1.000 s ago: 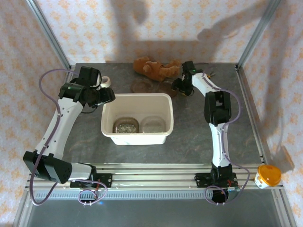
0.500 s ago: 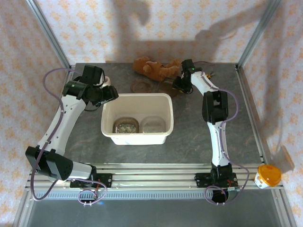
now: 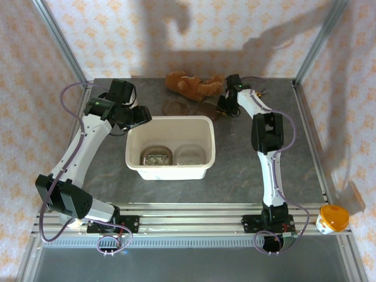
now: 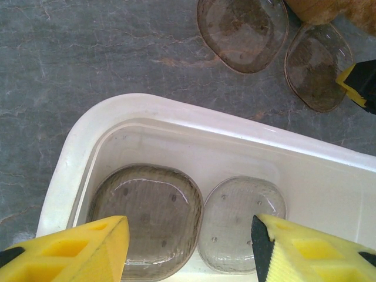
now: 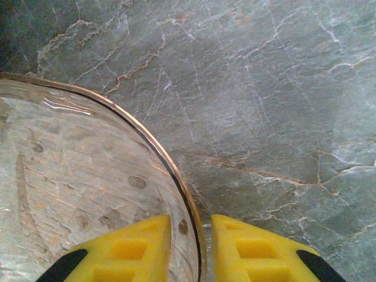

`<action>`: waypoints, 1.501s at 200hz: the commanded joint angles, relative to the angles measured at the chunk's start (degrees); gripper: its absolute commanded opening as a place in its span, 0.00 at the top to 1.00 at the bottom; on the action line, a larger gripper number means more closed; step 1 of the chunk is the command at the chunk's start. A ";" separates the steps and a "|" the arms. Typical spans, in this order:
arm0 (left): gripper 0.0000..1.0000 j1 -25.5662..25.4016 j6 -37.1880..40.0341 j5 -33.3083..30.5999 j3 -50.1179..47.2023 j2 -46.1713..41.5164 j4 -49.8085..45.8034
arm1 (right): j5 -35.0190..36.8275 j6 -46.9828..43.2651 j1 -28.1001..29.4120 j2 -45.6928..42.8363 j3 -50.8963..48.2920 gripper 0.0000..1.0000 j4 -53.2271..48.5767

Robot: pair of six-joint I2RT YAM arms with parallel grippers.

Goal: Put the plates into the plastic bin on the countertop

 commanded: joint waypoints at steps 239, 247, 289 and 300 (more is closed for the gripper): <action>0.40 -8.30 0.17 -2.12 11.65 6.58 -0.98 | -0.64 -3.46 -10.43 -37.55 -35.30 0.97 8.60; 0.40 -8.76 0.30 -2.17 12.62 7.08 -1.07 | -0.61 -3.85 -10.50 -38.69 -34.86 0.97 7.99; 0.39 -11.70 3.19 -2.51 19.27 10.07 0.41 | -1.77 -5.05 -10.32 -43.05 -27.68 0.98 2.78; 0.38 -12.56 4.25 -2.83 21.27 10.81 0.96 | -1.69 -5.81 -9.87 -43.34 -25.01 0.98 0.15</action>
